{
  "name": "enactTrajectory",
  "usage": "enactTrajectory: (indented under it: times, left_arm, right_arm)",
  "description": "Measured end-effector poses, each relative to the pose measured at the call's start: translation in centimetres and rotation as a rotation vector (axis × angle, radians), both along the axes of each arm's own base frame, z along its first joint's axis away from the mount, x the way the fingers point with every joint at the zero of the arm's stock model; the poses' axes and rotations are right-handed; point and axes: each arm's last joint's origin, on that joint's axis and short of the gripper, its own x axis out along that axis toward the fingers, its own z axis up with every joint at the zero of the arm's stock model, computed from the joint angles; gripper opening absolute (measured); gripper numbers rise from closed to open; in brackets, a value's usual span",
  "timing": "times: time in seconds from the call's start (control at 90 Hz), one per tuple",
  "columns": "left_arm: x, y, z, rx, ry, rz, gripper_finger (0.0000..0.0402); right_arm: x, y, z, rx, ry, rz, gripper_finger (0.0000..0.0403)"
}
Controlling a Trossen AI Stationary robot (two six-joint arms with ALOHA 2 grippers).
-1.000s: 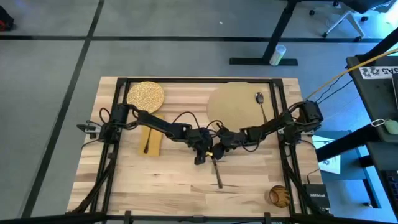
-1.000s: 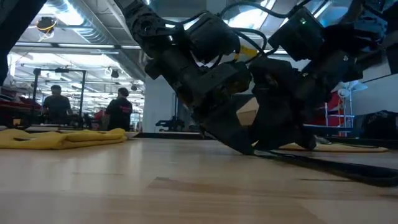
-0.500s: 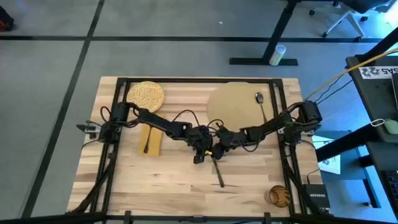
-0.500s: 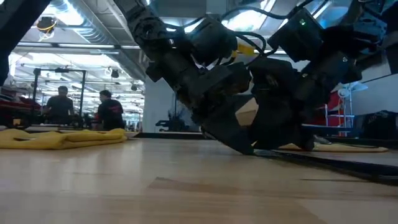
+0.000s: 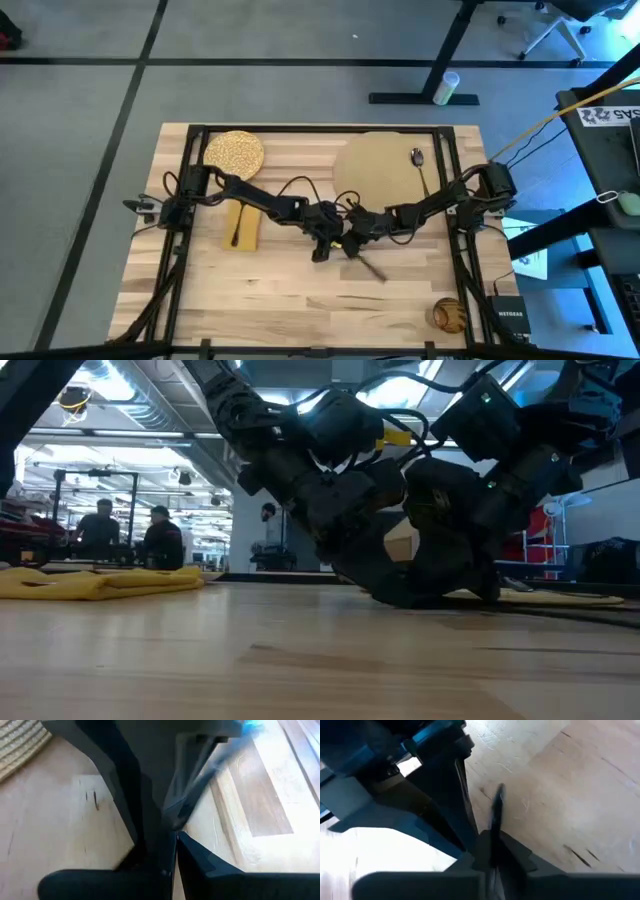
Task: Set table place
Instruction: Put the knife to the left of the spoon on the woven mat
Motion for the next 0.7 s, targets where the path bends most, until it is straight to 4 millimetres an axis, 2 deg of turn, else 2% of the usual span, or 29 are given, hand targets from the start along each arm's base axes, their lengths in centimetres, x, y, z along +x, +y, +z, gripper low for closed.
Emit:
enactTrajectory:
  times: [0.122, 0.333, 0.511, 0.7]
  left_arm:
    - [-0.2, -0.4, 1.0, 0.004, -0.003, -0.001, 0.0]
    - [-1.0, -1.4, 4.4, 0.074, -0.037, 0.006, 0.0]
    - [-1.8, -2.5, 6.5, 0.111, -0.048, 0.003, 0.0]
    - [-1.9, -4.0, 6.8, 0.1, -0.054, -0.007, 0.0]
  right_arm:
    - [0.0, 0.0, 0.0, -0.012, -0.001, 0.005, 0.0006]
    - [0.1, 0.0, 0.0, -0.045, -0.017, 0.034, 0.0003]
    - [0.1, 0.0, 0.2, -0.073, -0.032, 0.046, 0.0001]
    - [0.0, -0.4, 0.9, -0.117, -0.039, 0.044, 0.0]
